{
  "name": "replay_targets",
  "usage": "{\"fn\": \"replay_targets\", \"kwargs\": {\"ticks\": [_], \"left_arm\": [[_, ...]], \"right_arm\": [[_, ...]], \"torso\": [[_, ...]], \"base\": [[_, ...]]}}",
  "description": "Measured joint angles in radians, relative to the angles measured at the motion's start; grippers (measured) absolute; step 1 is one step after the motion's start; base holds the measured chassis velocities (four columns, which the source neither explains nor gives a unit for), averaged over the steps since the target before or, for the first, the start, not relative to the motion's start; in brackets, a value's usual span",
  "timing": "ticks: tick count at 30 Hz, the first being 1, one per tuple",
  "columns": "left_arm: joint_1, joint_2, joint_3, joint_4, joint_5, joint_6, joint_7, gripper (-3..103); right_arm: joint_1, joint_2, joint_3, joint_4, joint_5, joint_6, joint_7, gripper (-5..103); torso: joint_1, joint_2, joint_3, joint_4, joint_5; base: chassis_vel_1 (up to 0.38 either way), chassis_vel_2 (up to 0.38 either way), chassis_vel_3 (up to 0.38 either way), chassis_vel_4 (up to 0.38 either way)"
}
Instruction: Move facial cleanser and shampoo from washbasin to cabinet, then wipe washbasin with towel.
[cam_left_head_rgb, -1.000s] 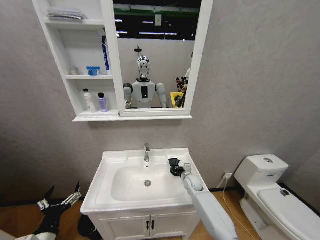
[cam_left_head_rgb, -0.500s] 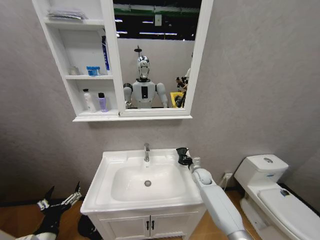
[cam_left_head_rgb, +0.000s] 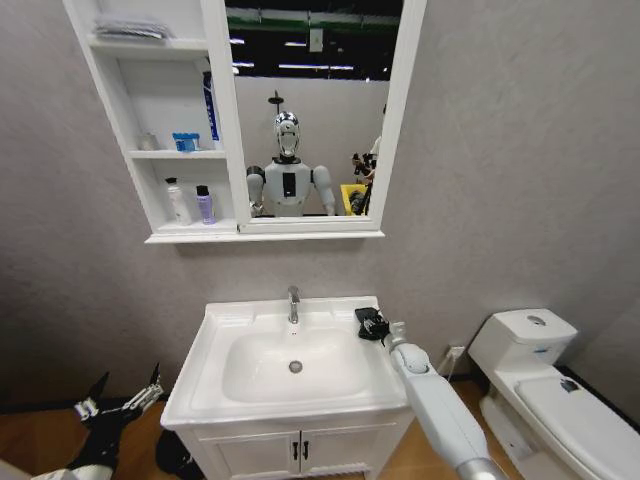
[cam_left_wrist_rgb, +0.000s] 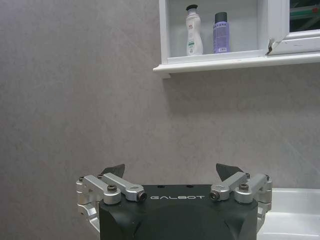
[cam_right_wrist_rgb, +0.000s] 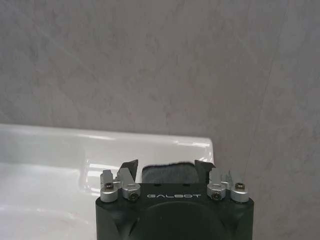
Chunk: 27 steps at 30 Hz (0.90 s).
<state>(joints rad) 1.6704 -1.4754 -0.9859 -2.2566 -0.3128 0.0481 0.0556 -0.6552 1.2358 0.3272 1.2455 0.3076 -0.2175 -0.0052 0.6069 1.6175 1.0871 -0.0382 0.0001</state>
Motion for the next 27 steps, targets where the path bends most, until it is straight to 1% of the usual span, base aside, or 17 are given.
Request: {"fn": "replay_targets", "kwargs": {"ticks": [1,3,4,6,7,8,9,10,11,13,14,16,17,19,21,23,27], "left_arm": [[0.000,0.000,0.000,0.000,0.000,0.000,0.000,100],[0.000,0.000,0.000,0.000,0.000,0.000,0.000,100],[0.000,0.000,0.000,0.000,0.000,0.000,0.000,100],[0.000,0.000,0.000,0.000,0.000,0.000,0.000,100],[0.000,0.000,0.000,0.000,0.000,0.000,0.000,100],[0.000,0.000,0.000,0.000,0.000,0.000,0.000,100],[0.000,0.000,0.000,0.000,0.000,0.000,0.000,100],[0.000,0.000,0.000,0.000,0.000,0.000,0.000,100],[0.000,0.000,0.000,0.000,0.000,0.000,0.000,100],[0.000,0.000,0.000,0.000,0.000,0.000,0.000,100],[0.000,0.000,0.000,0.000,0.000,0.000,0.000,100],[0.000,0.000,0.000,0.000,0.000,0.000,0.000,100],[0.000,0.000,0.000,0.000,0.000,0.000,0.000,100],[0.000,0.000,0.000,0.000,0.000,0.000,0.000,100],[0.000,0.000,0.000,0.000,0.000,0.000,0.000,100],[0.000,0.000,0.000,0.000,0.000,0.000,0.000,100],[0.000,0.000,0.000,0.000,0.000,0.000,0.000,100]], "right_arm": [[0.000,0.000,0.000,0.000,0.000,0.000,0.000,64],[-0.087,-0.035,0.022,0.170,0.034,-0.065,0.068,74],[-0.087,-0.035,0.022,0.170,0.034,-0.065,0.068,74],[-0.216,-0.082,0.059,0.363,0.048,-0.100,0.147,85],[-0.216,-0.082,0.059,0.363,0.048,-0.100,0.147,85],[-0.252,-0.096,0.071,0.416,0.048,-0.105,0.165,90],[-0.346,-0.125,0.108,0.561,0.039,-0.122,0.210,95],[-0.346,-0.125,0.108,0.561,0.039,-0.122,0.210,95],[-0.433,-0.138,0.139,0.672,0.019,-0.127,0.244,99],[-0.601,-0.104,0.211,0.886,-0.028,-0.129,0.275,100],[-0.601,-0.104,0.211,0.886,-0.028,-0.129,0.275,100],[-0.754,-0.042,0.261,1.069,-0.068,-0.149,0.299,100],[-0.754,-0.042,0.261,1.069,-0.068,-0.149,0.299,100],[-0.880,0.008,0.270,1.217,-0.090,-0.173,0.351,100],[-0.922,0.025,0.270,1.257,-0.102,-0.185,0.360,100],[-0.974,0.056,0.269,1.279,-0.133,-0.215,0.367,100],[-0.966,0.060,0.264,1.280,-0.149,-0.230,0.376,100]], "torso": [[0.000,0.000,0.000,0.0000,0.0000],[0.000,0.000,0.000,0.0003,-0.0004],[0.000,0.000,0.000,0.0003,-0.0004],[0.000,0.000,0.000,-0.0001,0.0004],[0.000,0.000,0.000,-0.0001,0.0004],[0.000,0.000,0.000,-0.0004,0.0003],[0.000,0.000,0.000,-0.0008,-0.0003],[0.000,0.000,0.000,-0.0008,-0.0003],[0.000,0.000,0.000,-0.0004,-0.0003],[0.000,0.000,0.000,-0.0002,-0.0002],[0.000,0.000,0.000,-0.0002,-0.0002],[0.000,0.000,0.000,-0.0006,-0.0002],[0.000,0.000,0.000,-0.0006,-0.0002],[0.000,0.000,0.000,-0.0004,-0.0002],[0.000,0.000,0.000,-0.0006,-0.0009],[-0.001,0.000,0.000,-0.0006,0.0001],[0.000,0.000,0.000,-0.0004,-0.0001]], "base": [[0.000,0.000,0.000,0.000],[0.000,0.000,0.000,0.000],[0.000,0.000,0.000,0.000],[0.000,0.000,0.000,0.000],[0.000,0.000,0.000,0.000],[0.000,0.000,0.000,0.000],[0.000,0.000,0.000,0.000],[0.000,0.000,0.000,0.000],[0.000,0.000,0.000,0.000],[0.000,0.000,0.000,0.000],[0.000,0.000,0.000,0.000],[0.000,0.000,0.000,0.000],[0.000,0.000,0.000,0.000],[0.000,0.000,0.000,0.000],[0.000,0.000,0.000,0.000],[0.000,0.000,0.000,0.000],[0.000,0.000,0.000,0.000]]}}
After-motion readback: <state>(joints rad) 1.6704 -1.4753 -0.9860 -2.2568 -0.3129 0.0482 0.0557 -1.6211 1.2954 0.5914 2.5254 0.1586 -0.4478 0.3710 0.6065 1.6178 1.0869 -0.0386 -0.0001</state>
